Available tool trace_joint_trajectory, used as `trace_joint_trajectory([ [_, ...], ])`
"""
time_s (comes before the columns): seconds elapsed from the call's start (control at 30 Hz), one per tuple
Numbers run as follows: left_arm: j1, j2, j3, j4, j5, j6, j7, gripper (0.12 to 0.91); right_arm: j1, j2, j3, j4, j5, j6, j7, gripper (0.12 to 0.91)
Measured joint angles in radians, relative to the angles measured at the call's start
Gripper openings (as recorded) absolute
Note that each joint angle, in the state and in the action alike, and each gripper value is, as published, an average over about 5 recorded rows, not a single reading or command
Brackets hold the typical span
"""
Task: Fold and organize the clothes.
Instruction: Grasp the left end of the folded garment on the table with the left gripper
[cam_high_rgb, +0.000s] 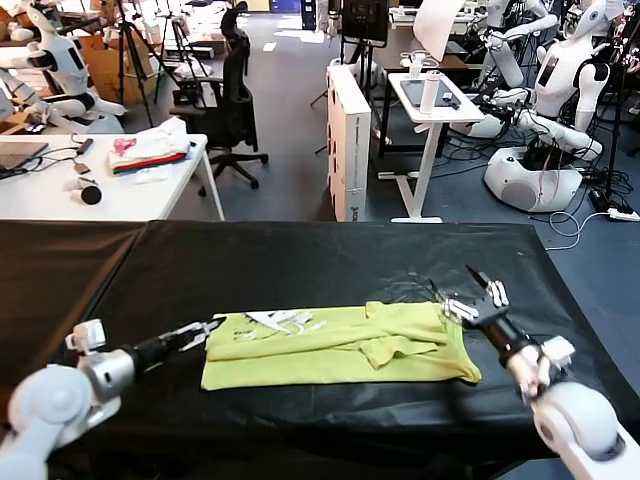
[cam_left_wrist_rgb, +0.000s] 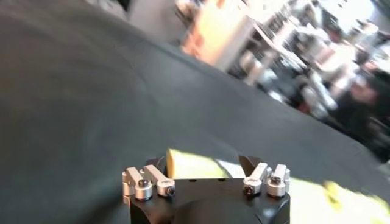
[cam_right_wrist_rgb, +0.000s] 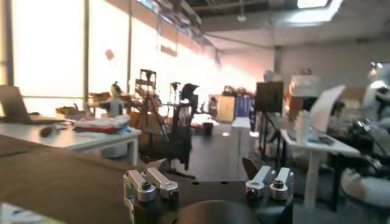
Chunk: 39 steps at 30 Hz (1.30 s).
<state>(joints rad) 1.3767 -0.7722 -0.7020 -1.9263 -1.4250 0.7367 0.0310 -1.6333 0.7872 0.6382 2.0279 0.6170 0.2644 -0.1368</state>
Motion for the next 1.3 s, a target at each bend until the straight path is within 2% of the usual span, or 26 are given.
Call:
trace_joint_trajectory([
  [0.1, 0.003, 0.049, 0.001, 0.045, 0.011, 0.000, 0.081, 0.907, -0.067, 0.014, 0.042, 0.016, -0.002, 0.019, 0.002, 0.907],
  [0.2, 0.009, 0.071, 0.013, 0.076, 0.039, 0.000, 0.142, 0.907, -0.106, 0.019, 0.070, 0.024, -0.002, 0.027, 0.004, 0.907],
  [0.33, 0.024, 0.080, 0.030, 0.091, 0.065, 0.000, 0.179, 0.907, -0.128, 0.022, 0.085, 0.025, -0.001, 0.033, 0.006, 0.907],
  [0.7, 0.032, 0.048, 0.054, 0.093, 0.105, 0.000, 0.186, 0.907, -0.147, 0.030, 0.091, 0.030, -0.004, 0.031, 0.007, 0.907],
  [1.3, 0.027, -0.022, 0.080, 0.081, 0.134, -0.003, 0.177, 0.907, -0.150, 0.039, 0.083, 0.045, -0.006, 0.017, 0.007, 0.907],
])
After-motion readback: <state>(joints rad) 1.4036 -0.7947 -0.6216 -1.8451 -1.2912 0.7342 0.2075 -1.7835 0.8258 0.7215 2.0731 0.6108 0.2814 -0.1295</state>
